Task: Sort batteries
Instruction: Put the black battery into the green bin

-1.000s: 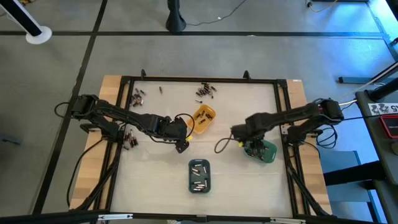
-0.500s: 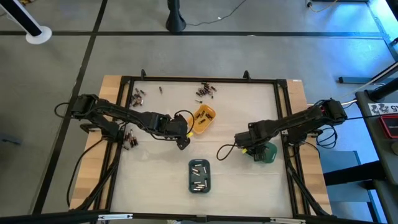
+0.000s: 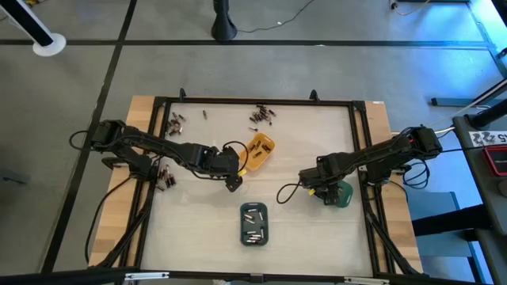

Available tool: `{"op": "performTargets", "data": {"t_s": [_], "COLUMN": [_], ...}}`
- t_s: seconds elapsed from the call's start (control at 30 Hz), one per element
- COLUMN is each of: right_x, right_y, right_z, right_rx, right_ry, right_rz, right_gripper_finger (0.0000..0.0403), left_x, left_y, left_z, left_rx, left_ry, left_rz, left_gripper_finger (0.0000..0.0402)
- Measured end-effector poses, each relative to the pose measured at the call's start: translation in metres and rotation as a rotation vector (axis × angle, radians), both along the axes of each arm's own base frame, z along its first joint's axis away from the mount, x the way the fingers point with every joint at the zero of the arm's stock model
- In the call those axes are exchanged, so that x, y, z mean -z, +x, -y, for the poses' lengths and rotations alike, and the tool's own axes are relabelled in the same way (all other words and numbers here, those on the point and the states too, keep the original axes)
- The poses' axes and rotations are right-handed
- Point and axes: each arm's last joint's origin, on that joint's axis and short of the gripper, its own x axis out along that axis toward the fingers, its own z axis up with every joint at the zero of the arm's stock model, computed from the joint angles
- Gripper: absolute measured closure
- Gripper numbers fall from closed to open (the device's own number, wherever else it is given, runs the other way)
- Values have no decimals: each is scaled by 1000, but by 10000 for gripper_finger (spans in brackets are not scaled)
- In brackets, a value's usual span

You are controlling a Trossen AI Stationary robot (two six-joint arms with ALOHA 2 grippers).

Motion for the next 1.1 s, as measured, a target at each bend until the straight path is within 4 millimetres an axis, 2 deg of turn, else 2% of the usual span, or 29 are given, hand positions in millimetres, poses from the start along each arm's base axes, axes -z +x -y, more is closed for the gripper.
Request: {"op": "performTargets", "data": {"t_s": [0.1, 0.23, 0.43, 0.57, 0.7, 0.87, 0.97, 1.1], "right_x": [-2, -15, -40, -48, -51, -59, -66, -70], "right_y": [0, 5, 18, 26, 39, 62, 73, 83], "right_z": [0, -1, -4, -5, -8, -13, -14, -21], "right_rx": [0, 1, 1, -16, -27, 17, 77, 120], "right_ry": [-2, -7, 12, 26, 54, 102, 82, 40], "right_rz": [-11, 4, 91, 160, 299, 542, 687, 860], "right_gripper_finger": [73, 75, 79, 80, 85, 93, 100, 112], "left_x": [0, 0, 0, 1, 3, 9, 11, 12], "left_y": [0, 0, -1, -1, -6, -23, -33, -47], "left_z": [0, 0, 0, 2, 7, 10, 10, 9], "left_rx": [11, 21, 25, 32, 31, -17, -94, -105], "left_ry": [4, 3, 4, 5, -43, -84, -106, -165], "left_rz": [-5, -10, -13, -20, -70, -231, -319, -483], "left_gripper_finger": [153, 153, 153, 153, 153, 153, 153, 153]}}
